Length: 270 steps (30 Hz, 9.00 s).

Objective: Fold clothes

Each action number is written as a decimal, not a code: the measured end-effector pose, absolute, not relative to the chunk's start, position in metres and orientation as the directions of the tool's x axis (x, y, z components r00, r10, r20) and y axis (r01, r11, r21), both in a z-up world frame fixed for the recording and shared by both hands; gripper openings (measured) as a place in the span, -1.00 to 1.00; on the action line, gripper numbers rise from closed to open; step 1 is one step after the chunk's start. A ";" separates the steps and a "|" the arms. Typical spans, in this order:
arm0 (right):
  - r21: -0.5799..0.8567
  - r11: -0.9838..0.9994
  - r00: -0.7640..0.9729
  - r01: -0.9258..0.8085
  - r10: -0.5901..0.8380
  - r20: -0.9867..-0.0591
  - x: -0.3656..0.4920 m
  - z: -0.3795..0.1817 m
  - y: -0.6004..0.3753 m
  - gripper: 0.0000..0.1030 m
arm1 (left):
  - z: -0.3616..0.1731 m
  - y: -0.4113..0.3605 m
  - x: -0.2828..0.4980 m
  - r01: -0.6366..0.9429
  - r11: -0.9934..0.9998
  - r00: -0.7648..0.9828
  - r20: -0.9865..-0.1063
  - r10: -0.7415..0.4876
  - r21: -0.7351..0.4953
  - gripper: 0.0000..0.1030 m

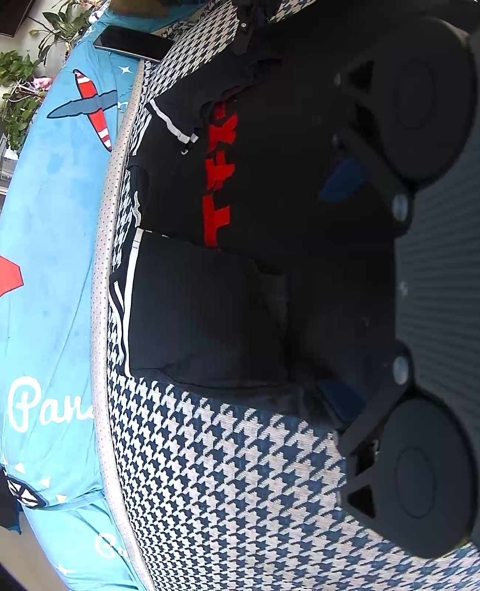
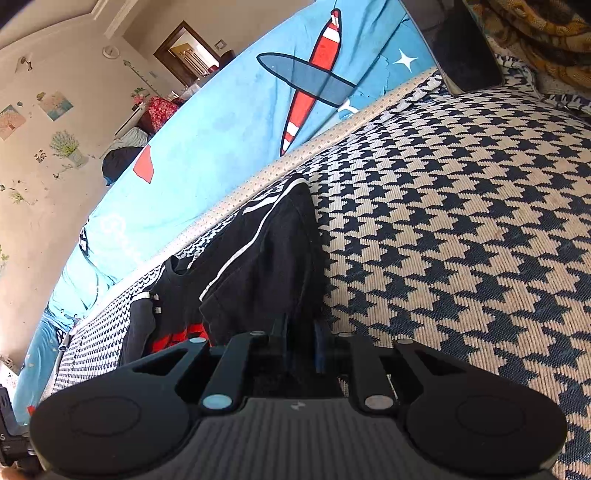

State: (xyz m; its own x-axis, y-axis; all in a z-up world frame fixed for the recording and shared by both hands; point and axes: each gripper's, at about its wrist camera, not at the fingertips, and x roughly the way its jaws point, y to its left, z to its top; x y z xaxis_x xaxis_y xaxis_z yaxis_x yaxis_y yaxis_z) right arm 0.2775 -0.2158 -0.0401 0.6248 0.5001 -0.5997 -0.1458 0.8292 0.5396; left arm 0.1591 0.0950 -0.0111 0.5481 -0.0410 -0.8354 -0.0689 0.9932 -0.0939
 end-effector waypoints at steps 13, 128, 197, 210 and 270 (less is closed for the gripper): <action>0.503 0.843 0.677 -0.189 0.483 -0.555 0.267 -0.016 -0.185 -0.81 | -0.010 0.114 0.153 -0.099 0.990 0.548 -0.836 -0.026 -0.096 1.00; 0.148 0.805 0.674 -0.574 0.567 -0.474 0.262 -0.050 0.129 -0.58 | 0.001 0.224 0.116 -0.325 0.919 0.521 -0.853 -0.023 -0.223 1.00; 0.033 0.619 0.460 -0.785 0.617 -0.639 0.107 -0.012 0.071 -0.20 | 0.009 0.219 0.098 -0.380 0.910 0.556 -0.828 0.080 -0.167 1.00; 0.074 0.713 0.513 -0.697 0.568 -0.644 0.068 0.006 0.007 -0.08 | 0.003 0.185 0.048 -0.346 0.925 0.546 -0.835 0.063 -0.156 1.00; 0.214 0.896 0.724 -0.390 0.442 -0.531 0.092 0.021 -0.091 -0.82 | -0.023 0.142 -0.074 -0.418 0.899 0.603 -0.780 0.168 -0.129 1.00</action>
